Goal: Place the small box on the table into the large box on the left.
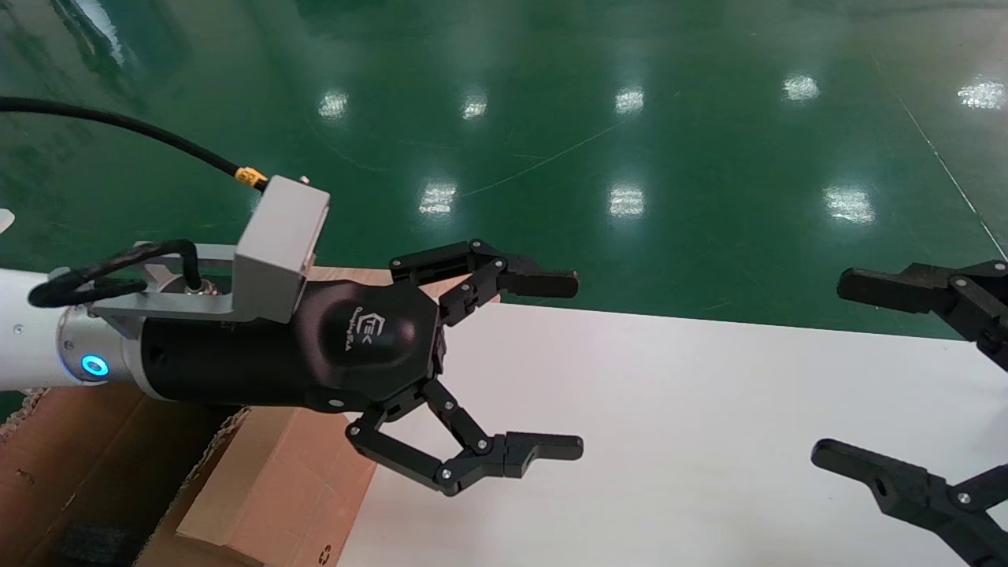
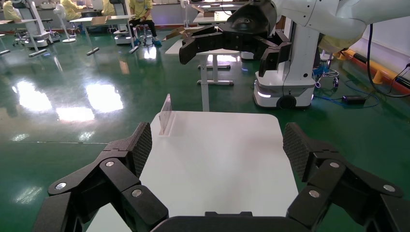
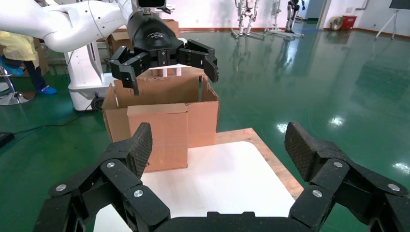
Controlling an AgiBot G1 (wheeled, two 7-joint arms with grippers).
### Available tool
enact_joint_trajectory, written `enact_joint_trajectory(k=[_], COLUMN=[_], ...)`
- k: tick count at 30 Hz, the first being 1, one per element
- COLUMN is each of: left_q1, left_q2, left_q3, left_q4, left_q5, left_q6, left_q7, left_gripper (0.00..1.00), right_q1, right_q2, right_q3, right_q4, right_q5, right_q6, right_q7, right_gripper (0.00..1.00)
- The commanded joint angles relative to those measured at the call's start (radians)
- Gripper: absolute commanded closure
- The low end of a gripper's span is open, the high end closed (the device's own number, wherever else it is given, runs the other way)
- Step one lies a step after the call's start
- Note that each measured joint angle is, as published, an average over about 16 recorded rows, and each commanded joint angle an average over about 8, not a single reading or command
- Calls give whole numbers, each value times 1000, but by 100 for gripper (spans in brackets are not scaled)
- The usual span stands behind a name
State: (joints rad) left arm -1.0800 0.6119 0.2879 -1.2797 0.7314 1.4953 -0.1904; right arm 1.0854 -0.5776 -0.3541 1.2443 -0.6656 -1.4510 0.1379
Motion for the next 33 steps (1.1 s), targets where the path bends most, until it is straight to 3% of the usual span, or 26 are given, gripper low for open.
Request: enact_joint_trajectory(k=[1, 20, 26, 33], left_q1=[0, -3, -27, -113], left_q2=[0, -11, -64, -135], left_q3=[0, 0, 8, 53], left_q4=[0, -2, -33, -71], left_q5=[0, 20, 131, 349], left_q6=[0, -12, -97, -167], left_q7=[0, 0, -30, -114], left_gripper=[0, 0, 0, 0], right_q1=[0, 0, 0, 0], right_q2=[0, 0, 0, 0], right_q3=[0, 0, 0, 0], right_q4=[0, 0, 0, 0], right_q5=[0, 0, 0, 0], right_q6=[0, 0, 0, 0], right_q7=[0, 0, 0, 0], right_gripper=[100, 100, 100, 100])
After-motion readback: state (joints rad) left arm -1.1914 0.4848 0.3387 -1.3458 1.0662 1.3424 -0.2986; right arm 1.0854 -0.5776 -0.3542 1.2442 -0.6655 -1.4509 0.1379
